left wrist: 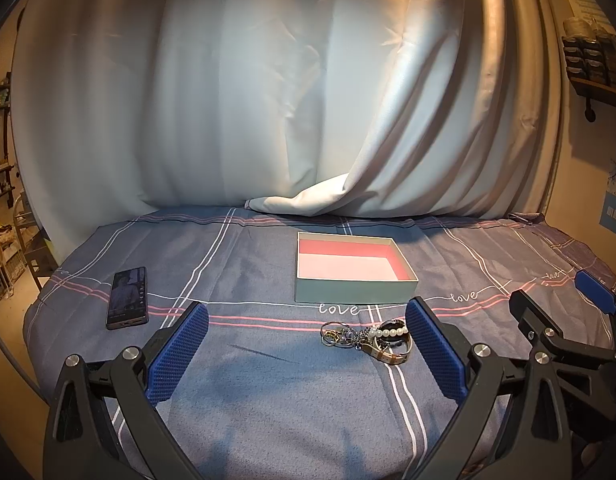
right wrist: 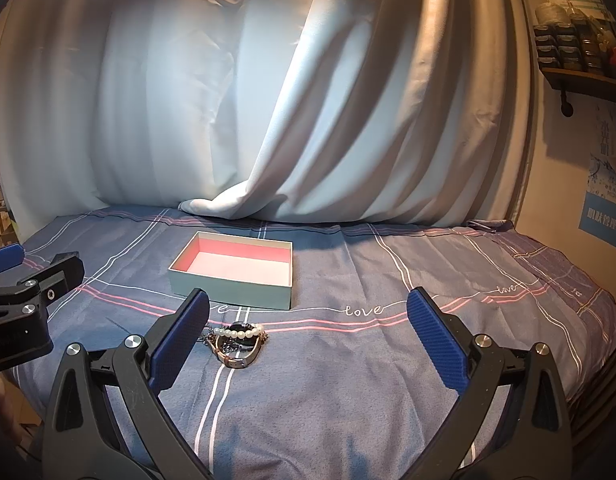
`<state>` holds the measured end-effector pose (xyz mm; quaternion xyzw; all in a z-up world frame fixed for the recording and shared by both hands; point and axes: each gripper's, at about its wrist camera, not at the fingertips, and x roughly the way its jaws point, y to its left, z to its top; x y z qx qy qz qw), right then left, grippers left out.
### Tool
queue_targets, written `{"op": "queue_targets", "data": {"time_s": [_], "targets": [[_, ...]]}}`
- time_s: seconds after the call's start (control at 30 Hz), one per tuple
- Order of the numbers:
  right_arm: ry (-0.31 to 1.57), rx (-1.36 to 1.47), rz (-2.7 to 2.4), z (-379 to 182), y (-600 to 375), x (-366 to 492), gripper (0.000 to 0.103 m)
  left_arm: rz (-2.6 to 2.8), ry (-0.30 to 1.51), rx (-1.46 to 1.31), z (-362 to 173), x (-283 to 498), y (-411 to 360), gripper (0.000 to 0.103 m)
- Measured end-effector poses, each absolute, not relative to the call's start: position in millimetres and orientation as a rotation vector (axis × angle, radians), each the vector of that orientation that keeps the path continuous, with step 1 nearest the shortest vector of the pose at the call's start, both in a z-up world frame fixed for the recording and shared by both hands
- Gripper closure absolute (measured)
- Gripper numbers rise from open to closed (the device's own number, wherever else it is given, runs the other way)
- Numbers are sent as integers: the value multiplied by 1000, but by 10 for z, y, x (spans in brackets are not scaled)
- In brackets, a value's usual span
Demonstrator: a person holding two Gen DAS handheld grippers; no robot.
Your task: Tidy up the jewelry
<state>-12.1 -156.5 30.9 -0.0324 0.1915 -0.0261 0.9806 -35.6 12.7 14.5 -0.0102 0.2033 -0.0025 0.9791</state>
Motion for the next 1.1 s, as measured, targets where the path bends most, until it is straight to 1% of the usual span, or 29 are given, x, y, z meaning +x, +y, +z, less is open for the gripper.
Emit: {"op": "queue_targets", "data": {"time_s": [0.27,0.57,0.7,0.87,1.0,1.1], "targets": [[418,-66,-53,279,-1566,-58,6,-12,434,-16,114,-293,106,6],[516,-88,-41,152,-1573,276,6,-28,524,-8,-52,-2,99,6],[611,-93,-17,8,-1617,545,6,-58,659,16,-251,350,85,6],[797,-71,94,-310,-1669,945,6,-135,805,39,-552,793,123,6],[855,-95,119,-492,-1635,1146,7,-177,874,75,-777,1048,94,6],[888,-119,147,-583,-1588,1273,11,-202,918,89,-917,1234,56,6]]}}
